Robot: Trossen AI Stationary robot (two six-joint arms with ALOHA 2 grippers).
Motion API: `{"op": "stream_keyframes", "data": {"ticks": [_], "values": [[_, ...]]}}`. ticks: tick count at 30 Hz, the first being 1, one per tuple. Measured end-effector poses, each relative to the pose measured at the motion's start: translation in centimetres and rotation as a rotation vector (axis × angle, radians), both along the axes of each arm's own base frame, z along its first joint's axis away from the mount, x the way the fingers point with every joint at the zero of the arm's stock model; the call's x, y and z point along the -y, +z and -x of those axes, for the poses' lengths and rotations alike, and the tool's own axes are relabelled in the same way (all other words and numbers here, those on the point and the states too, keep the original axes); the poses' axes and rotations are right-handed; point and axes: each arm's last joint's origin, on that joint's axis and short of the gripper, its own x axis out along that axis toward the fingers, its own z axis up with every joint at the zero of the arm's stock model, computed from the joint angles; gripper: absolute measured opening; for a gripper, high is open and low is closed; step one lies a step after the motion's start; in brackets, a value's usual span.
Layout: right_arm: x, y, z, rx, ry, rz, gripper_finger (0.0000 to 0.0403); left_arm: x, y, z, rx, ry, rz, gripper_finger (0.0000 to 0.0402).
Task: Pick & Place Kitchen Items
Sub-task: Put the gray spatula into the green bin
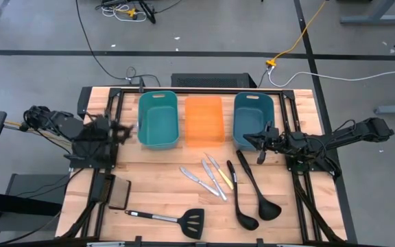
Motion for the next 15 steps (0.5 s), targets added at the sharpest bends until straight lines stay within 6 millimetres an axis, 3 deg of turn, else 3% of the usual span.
{"op": "stream_keyframes", "data": {"ticks": [5, 9, 15], "values": [[0.0, -0.1, -0.1, -0.006, 0.000, 0.001, 0.0011, -0.3, 4.1, -1.5, -0.082, 0.250, -0.328, 0.0116], [0.0, -0.1, -0.2, -0.003, 0.000, 0.001, 0.0011, -0.6, 6.4, -3.8, -0.269, 0.377, -0.571, 0.0116], [0.0, 0.0, -0.2, 0.003, 0.003, 0.000, 0.0011, -3.4, 7.2, -6.7, -0.621, 0.550, -0.776, 0.0116]]}}
